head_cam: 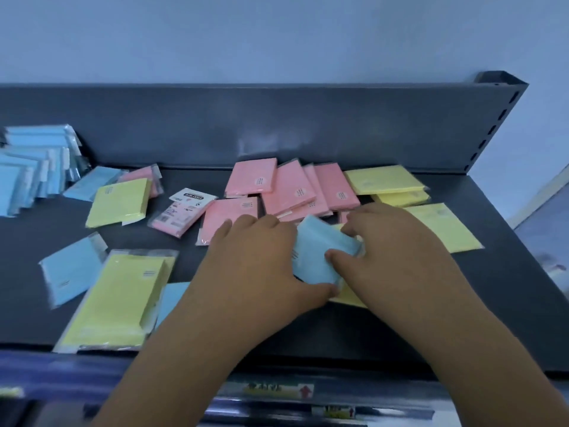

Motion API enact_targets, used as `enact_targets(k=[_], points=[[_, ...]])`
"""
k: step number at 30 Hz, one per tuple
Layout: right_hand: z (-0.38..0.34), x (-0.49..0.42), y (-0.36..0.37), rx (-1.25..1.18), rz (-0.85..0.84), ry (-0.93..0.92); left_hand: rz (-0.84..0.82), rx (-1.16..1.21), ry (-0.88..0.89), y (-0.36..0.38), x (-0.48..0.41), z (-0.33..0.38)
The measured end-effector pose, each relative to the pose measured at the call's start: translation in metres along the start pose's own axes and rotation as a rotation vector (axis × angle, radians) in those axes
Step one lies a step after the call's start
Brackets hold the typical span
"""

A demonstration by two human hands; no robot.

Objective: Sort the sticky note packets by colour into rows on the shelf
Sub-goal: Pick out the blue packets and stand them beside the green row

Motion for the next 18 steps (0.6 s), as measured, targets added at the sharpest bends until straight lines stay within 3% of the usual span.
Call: enact_targets(k=[3, 8, 14, 18], points=[[0.000, 0.002, -0.003, -0.180, 0.103, -0.005, 0.024, 0.082, -0.034, 0.001, 0.006, 0.007], [0.001, -0.002, -0.011, -0.799, 0.208, 0.096, 0.184, 0.292, -0.128, -0.003, 0.016, 0.009], [-0.027, -0.007, -0.020, -1.085, 0.146, -0.014, 0.300, 0.877, -0.266, -0.021, 0.024, -0.030], [-0.062, -0.011, -0.010, -1.198, 0.089, -0.002, 0.254, 1.148, -0.193, -0.033, 0.034, -0.075]])
Point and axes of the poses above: each hand's wrist, its own x-axis away from the middle knuckle, its own y-axis out of the palm, z = x × y, the point moved 1 cm from there along -x, towards the middle knuckle, and after that the axes turned 15 degrees about -x, right-handed, at the moved point
